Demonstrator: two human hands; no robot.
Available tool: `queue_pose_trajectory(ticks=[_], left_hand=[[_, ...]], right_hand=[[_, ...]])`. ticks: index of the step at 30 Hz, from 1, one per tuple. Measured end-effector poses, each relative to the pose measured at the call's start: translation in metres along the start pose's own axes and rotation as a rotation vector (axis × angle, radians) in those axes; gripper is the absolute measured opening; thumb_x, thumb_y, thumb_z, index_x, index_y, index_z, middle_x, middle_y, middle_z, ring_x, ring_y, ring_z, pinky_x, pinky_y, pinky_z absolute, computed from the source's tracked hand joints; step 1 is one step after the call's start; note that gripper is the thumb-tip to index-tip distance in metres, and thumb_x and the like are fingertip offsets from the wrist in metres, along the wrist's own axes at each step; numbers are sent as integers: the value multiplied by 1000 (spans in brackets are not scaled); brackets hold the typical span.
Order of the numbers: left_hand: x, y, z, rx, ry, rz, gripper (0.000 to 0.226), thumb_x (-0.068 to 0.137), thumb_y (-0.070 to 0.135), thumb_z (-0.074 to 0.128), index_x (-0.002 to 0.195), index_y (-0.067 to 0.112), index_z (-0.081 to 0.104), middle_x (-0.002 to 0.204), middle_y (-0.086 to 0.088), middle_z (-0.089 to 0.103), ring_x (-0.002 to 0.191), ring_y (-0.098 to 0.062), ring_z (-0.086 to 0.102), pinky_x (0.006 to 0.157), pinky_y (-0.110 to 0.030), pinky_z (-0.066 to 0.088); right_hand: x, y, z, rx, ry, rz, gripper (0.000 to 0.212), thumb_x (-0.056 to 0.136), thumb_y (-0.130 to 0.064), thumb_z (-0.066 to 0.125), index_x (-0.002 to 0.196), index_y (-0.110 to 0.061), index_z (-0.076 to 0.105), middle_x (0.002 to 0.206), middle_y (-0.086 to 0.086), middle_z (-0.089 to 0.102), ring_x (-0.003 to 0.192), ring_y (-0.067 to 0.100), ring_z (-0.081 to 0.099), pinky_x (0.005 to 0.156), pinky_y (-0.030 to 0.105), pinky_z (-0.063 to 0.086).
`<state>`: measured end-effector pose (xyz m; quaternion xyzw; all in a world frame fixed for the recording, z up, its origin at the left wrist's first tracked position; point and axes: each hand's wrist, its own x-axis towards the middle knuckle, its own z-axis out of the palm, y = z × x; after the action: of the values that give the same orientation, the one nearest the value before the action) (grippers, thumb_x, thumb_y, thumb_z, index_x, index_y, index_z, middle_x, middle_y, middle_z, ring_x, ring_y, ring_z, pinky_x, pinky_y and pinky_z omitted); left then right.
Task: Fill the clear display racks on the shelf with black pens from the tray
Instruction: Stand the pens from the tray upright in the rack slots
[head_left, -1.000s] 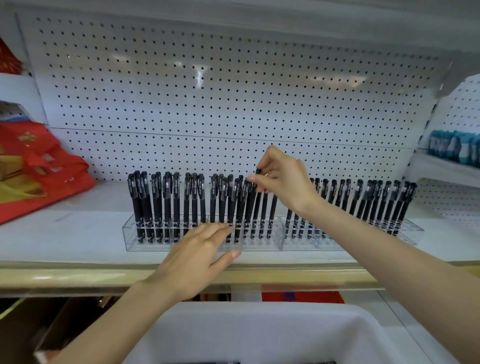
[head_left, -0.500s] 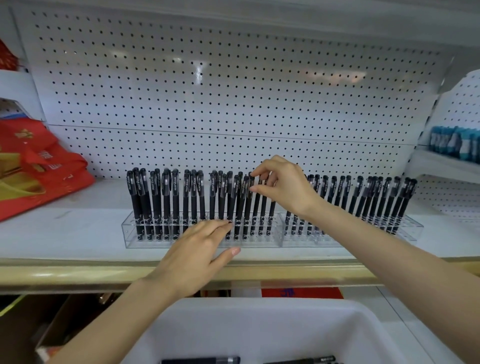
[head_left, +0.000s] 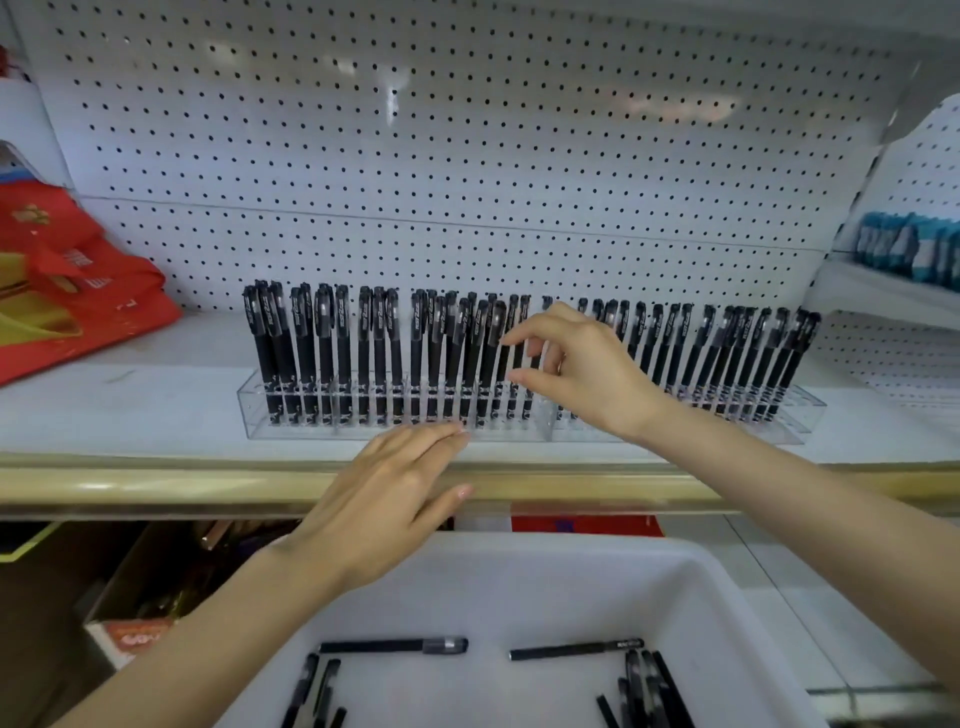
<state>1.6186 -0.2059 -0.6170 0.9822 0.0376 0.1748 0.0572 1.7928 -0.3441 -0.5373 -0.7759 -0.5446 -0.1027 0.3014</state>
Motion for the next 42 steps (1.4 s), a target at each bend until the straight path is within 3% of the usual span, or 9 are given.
queue_pose_trajectory(ticks=[7, 10, 16, 21, 26, 30, 35, 42], left_hand=[[-29, 15, 23, -19, -86, 34, 67, 94, 58, 18, 144, 20, 41, 147, 3, 44, 133, -15, 40, 111, -34, 28], [-42, 13, 41, -10, -131, 37, 62, 95, 54, 27, 139, 16, 48, 140, -2, 51, 127, -22, 47, 107, -39, 35], [-57, 11, 60, -33, -136, -27, 71, 90, 59, 21, 143, 17, 44, 147, -1, 44, 135, -20, 38, 112, -29, 19], [-58, 11, 63, -85, -110, -42, 73, 89, 60, 19, 146, 19, 39, 152, 2, 37, 140, -15, 29, 115, -25, 8], [-63, 15, 70, -88, -87, -28, 69, 92, 57, 24, 147, 17, 37, 152, 1, 36, 140, -12, 25, 116, -22, -1], [-65, 19, 72, -84, -62, -53, 65, 94, 54, 28, 144, 15, 41, 149, -3, 41, 137, -15, 30, 116, -24, 1], [-65, 22, 71, -80, -35, -55, 65, 94, 53, 28, 143, 14, 43, 147, -3, 42, 138, -16, 31, 115, -24, 1], [-64, 21, 72, -103, -3, -61, 62, 95, 52, 30, 141, 14, 45, 145, -3, 45, 136, -17, 34, 114, -21, 1]], right_hand=[[-69, -8, 25, 93, -146, 10, 26, 83, -17, 73, 108, -17, 67, 88, -12, 49, 63, 1, 55, 64, 7, 42], [-104, -8, 45, 138, -250, 57, 24, 82, -20, 74, 106, -17, 68, 86, -16, 51, 68, -4, 55, 65, 8, 42], [-160, 11, 92, 141, -523, 239, 25, 84, -31, 72, 106, -21, 67, 98, -8, 60, 83, 8, 59, 79, 26, 50], [-186, 24, 112, 127, -632, 367, 36, 84, -34, 72, 116, -18, 64, 111, -10, 59, 100, 5, 54, 93, 18, 43], [-196, 37, 116, 40, -695, 417, 49, 83, -37, 71, 126, -18, 57, 124, -1, 54, 117, 15, 47, 102, 28, 38], [-198, 33, 122, 32, -682, 388, 41, 84, -29, 72, 120, -15, 59, 119, 2, 51, 111, 15, 50, 96, 26, 39], [-200, 29, 130, 120, -600, 364, 9, 82, -14, 74, 88, -12, 68, 98, 1, 56, 89, 18, 63, 86, 34, 51], [-199, 24, 138, 165, -583, 323, 11, 80, -17, 76, 81, -13, 66, 90, -3, 55, 81, 15, 60, 83, 35, 51]])
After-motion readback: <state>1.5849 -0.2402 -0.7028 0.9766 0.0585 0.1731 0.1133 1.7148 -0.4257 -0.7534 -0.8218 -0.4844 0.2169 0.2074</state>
